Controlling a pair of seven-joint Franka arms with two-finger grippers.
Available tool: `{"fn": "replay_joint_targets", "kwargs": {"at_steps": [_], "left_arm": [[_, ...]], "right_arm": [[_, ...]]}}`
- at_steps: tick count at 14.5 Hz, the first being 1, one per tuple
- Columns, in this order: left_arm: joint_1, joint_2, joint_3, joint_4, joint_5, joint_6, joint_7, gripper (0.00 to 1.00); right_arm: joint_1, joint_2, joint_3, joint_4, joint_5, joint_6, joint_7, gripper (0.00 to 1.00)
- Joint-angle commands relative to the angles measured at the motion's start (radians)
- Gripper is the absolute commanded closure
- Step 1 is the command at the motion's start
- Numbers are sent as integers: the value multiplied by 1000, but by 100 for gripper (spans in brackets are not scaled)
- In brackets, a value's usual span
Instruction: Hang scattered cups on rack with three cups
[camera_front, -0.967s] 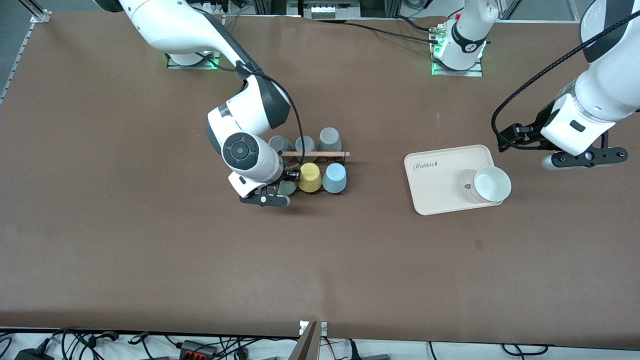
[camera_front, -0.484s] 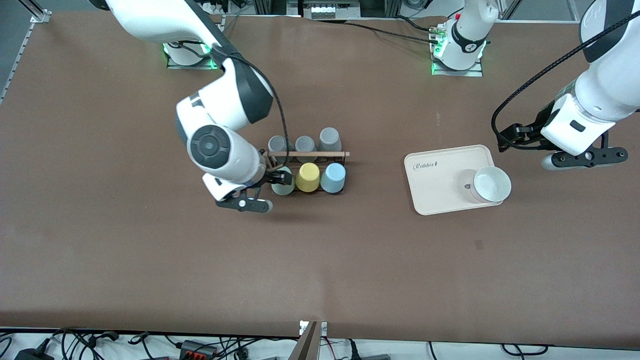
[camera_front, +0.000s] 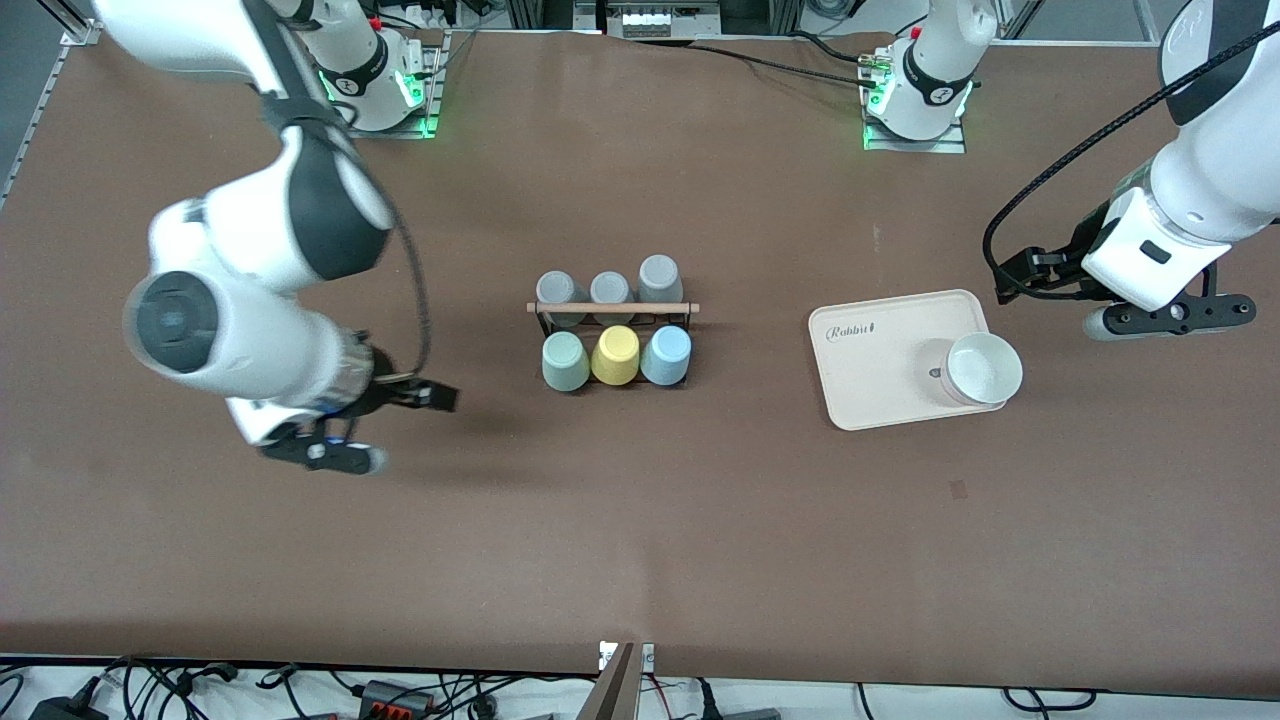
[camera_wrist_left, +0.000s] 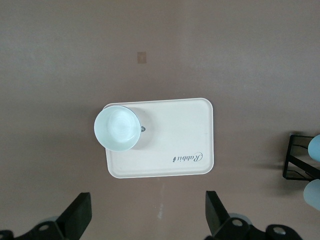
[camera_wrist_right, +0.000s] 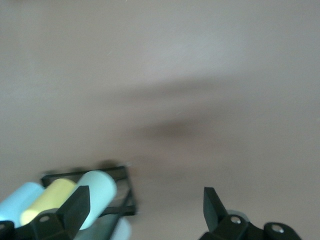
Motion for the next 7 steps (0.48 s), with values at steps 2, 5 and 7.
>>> {"fn": "replay_joint_targets", "kwargs": {"at_steps": [2, 5, 7], "left_arm": [[-1, -25, 5, -20, -1, -5, 20, 0], [-1, -24, 5, -20, -1, -5, 20, 0], [-1, -25, 5, -20, -1, -5, 20, 0]], "right_arm": [[-114, -68, 19, 0, -58, -30, -177, 0], [-153, -134, 17, -11, -86, -30, -184, 0], [-160, -221, -9, -96, -89, -25, -185, 0]]}}
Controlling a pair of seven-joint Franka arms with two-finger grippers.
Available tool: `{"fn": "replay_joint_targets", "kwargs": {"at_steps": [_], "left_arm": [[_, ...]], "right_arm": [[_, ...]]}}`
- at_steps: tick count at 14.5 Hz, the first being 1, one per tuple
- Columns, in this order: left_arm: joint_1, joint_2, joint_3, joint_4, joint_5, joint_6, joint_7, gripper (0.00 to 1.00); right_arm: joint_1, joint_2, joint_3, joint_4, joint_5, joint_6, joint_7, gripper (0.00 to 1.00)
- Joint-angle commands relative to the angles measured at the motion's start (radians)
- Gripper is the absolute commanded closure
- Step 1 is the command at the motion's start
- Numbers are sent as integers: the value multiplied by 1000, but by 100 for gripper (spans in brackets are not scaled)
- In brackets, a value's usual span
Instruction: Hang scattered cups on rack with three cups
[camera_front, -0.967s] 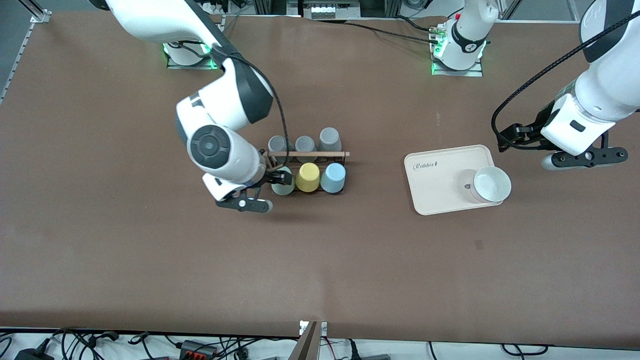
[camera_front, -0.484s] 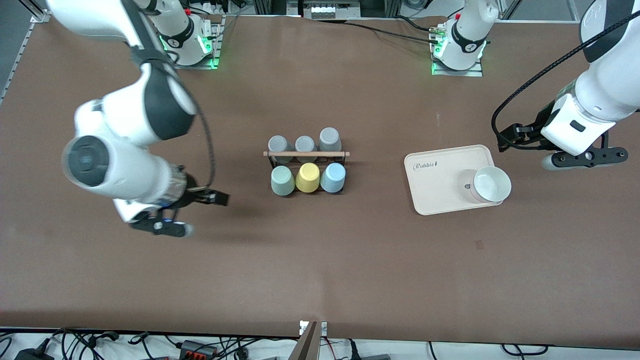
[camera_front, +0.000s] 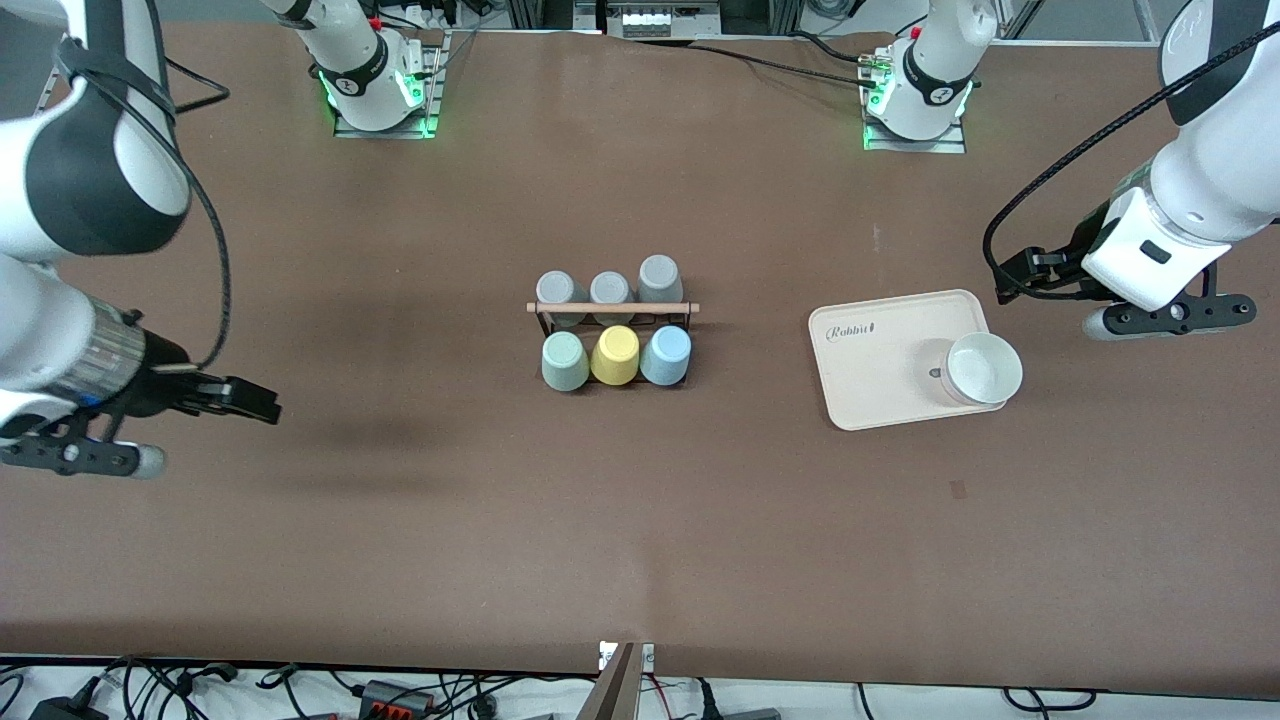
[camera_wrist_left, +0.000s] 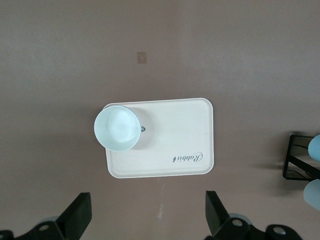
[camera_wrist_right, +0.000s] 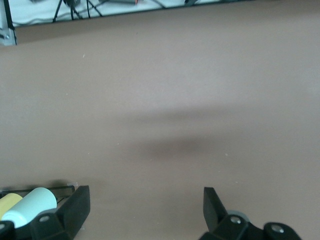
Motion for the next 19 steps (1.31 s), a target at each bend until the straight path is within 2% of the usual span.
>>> {"fn": "replay_joint_targets", "kwargs": {"at_steps": [1, 5, 10, 12, 16, 17, 19], "left_arm": [[1, -25, 5, -20, -1, -5, 20, 0], [-1, -25, 5, -20, -1, -5, 20, 0], [7, -24, 6, -20, -1, 2, 23, 0], [7, -24, 6, -20, -1, 2, 23, 0], [7, -24, 6, -20, -1, 0, 23, 0], [7, -24, 6, -20, -1, 0, 23, 0], [7, -24, 6, -20, -1, 0, 23, 0]], "right_arm": [[-14, -137, -35, -133, -13, -3, -37, 0], [-40, -179, -109, -143, -10, -4, -241, 0], [-52, -222, -117, -184, -13, -54, -238, 0], [-58, -268, -117, -262, -12, -28, -238, 0], [-58, -440, -117, -564, -15, 133, -244, 0], [-57, -469, -115, -605, -16, 152, -257, 0], [-58, -483, -115, -614, -17, 140, -292, 0]]}}
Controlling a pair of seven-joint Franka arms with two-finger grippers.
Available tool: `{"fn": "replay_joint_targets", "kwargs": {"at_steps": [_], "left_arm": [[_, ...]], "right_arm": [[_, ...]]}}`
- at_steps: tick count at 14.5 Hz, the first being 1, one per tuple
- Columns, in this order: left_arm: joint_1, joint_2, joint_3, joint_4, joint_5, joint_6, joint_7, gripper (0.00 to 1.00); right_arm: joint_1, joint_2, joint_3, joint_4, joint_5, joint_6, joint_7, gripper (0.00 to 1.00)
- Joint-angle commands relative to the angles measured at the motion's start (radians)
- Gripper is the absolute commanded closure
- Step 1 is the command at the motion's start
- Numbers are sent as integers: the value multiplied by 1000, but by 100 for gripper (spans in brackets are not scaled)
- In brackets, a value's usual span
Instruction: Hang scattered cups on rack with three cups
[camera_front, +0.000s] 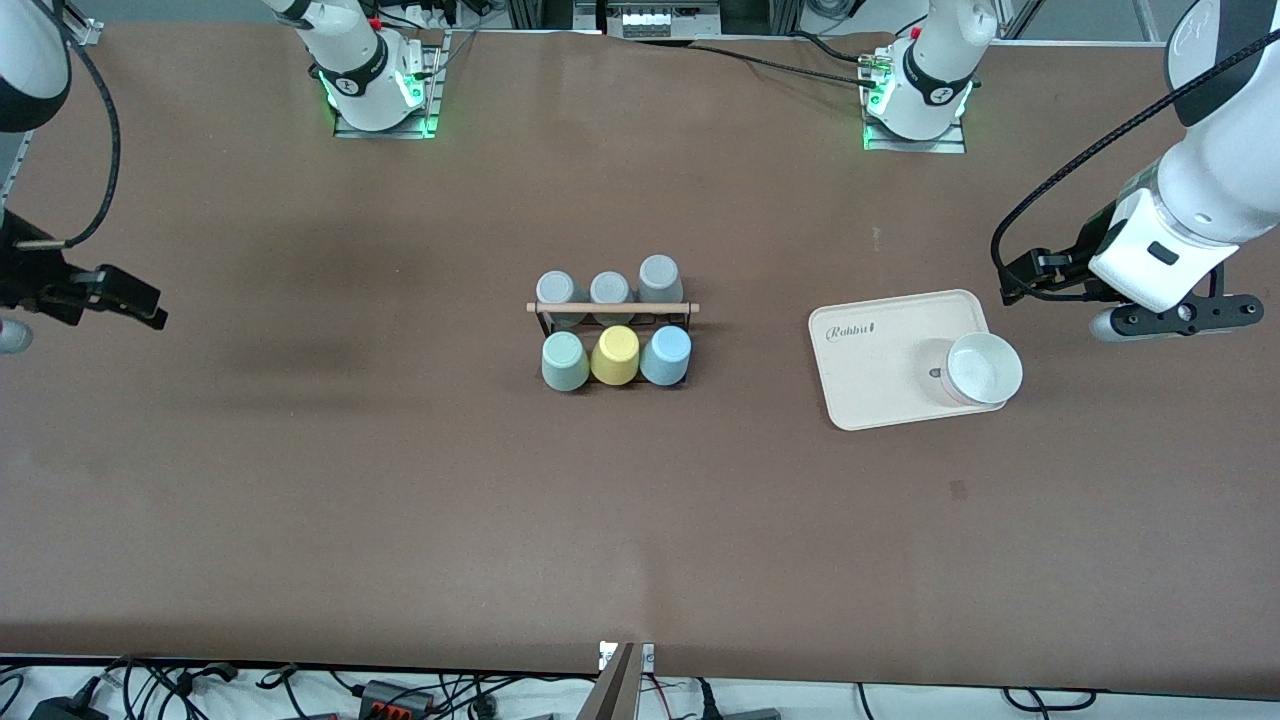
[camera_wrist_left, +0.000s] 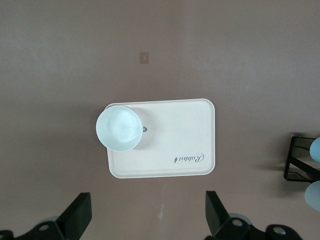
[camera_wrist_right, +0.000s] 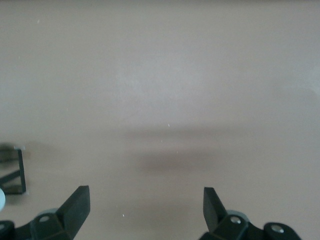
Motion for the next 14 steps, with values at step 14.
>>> {"fn": "replay_joint_targets", "kwargs": {"at_steps": [14], "left_arm": [[2, -24, 4, -20, -1, 0, 22, 0]], "right_arm": [[-1, -100, 4, -44, -4, -87, -28, 0]]}}
